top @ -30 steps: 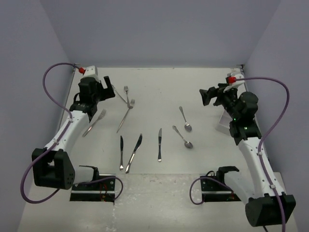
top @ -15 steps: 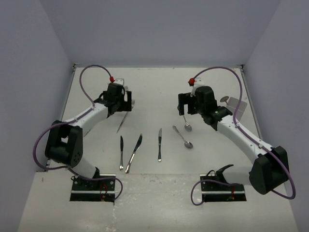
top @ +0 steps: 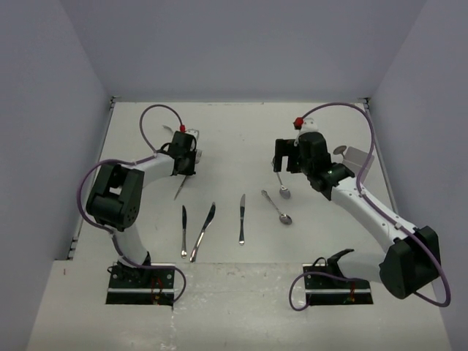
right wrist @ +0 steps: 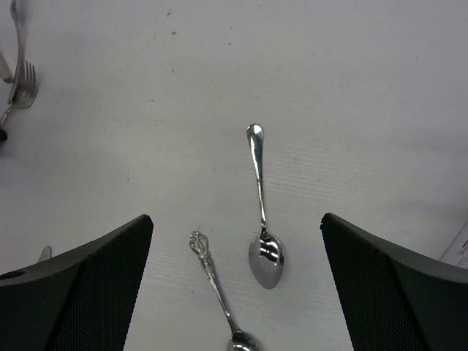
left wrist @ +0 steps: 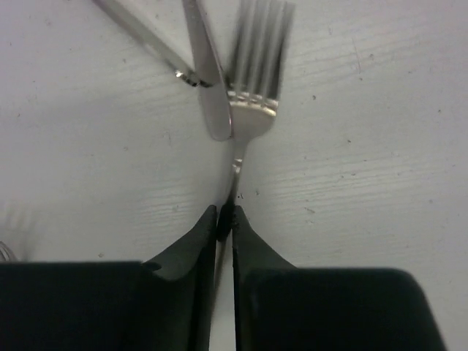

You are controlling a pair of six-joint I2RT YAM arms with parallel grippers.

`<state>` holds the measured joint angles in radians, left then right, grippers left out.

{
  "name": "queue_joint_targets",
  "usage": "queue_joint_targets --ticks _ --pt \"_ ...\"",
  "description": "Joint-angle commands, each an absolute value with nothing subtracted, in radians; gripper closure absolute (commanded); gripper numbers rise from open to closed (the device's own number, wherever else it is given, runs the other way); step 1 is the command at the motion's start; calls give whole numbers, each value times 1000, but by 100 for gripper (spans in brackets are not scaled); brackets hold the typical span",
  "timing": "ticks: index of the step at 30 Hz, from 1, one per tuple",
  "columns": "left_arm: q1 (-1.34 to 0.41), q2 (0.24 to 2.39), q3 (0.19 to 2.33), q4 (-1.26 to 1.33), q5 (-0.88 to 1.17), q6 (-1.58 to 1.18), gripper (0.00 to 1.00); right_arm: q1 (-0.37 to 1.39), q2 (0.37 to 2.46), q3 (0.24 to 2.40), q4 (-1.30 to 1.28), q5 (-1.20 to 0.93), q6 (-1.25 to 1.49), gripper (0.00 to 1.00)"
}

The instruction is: Sort the eating utensils into containers

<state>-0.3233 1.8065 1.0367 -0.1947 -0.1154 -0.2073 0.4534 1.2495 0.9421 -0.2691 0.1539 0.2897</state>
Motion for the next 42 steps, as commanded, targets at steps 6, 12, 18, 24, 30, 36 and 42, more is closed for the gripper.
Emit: queue_joint_targets --ticks 6,12,18,24,30,36,42 --pt "-331 1668 936 -52 99 -115 100 451 1187 949 -207 242 428 1" --pt "-402 1461 876 72 210 -86 100 440 1207 967 -134 -70 380 1" --pt "-534 1367 877 216 267 -130 100 449 1206 890 133 -375 533 1" --pt "-672 1379 920 321 266 -176 100 494 1247 885 282 -379 652 2" --pt "-722 1411 974 325 190 -205 100 523 1216 864 302 -223 695 26" --pt "-741 1411 976 347 77 -251 100 529 1193 822 264 -106 732 30" --pt "-752 1430 991 385 110 -265 100 540 1213 837 302 -107 726 55"
